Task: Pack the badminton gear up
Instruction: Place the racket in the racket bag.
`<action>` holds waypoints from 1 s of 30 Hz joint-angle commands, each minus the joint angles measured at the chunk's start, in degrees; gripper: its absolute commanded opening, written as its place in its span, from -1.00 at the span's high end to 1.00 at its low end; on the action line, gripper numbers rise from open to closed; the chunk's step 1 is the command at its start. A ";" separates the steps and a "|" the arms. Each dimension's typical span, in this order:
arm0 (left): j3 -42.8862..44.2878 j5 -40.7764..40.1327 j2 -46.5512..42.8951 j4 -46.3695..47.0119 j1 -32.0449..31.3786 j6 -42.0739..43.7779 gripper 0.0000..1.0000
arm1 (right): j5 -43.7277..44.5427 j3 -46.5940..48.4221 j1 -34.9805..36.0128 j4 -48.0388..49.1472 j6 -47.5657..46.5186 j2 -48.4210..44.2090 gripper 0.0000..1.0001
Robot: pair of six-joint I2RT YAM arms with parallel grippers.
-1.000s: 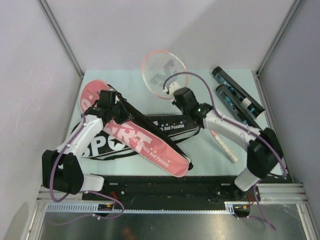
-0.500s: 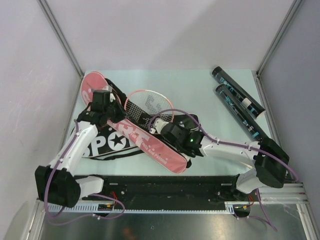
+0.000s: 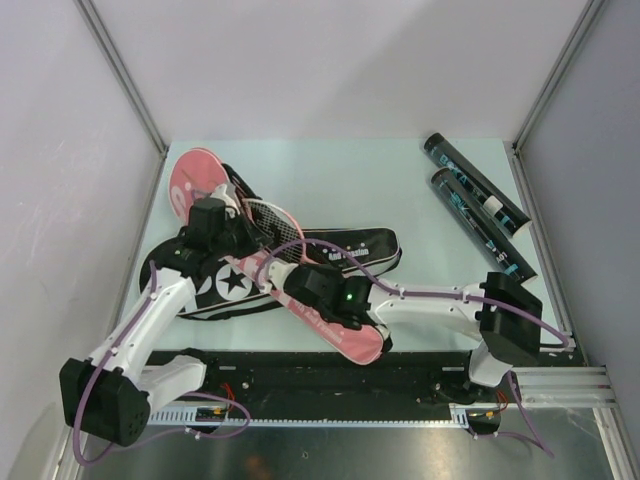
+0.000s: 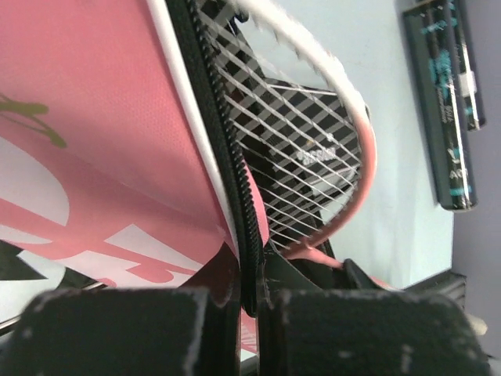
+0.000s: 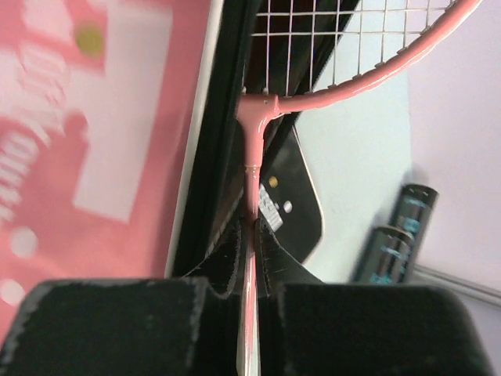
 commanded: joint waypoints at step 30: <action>-20.89 15.89 -14.83 30.71 -2.62 -11.88 0.99 | -15.50 15.35 -8.64 49.52 23.38 26.16 1.00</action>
